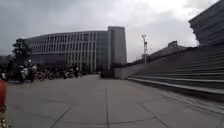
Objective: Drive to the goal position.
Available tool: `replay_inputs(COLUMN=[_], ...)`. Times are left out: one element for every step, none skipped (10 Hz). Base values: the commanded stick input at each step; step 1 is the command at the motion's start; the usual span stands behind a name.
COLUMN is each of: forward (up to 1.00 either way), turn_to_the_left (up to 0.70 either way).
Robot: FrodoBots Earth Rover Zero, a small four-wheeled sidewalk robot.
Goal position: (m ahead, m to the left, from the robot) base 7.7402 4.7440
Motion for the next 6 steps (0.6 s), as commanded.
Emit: replay_inputs(forward=[0.7,0.7,0.7,0.7,0.7,0.7], turn_to_the_left=[0.0,0.0,0.0,0.0,0.0,0.0])
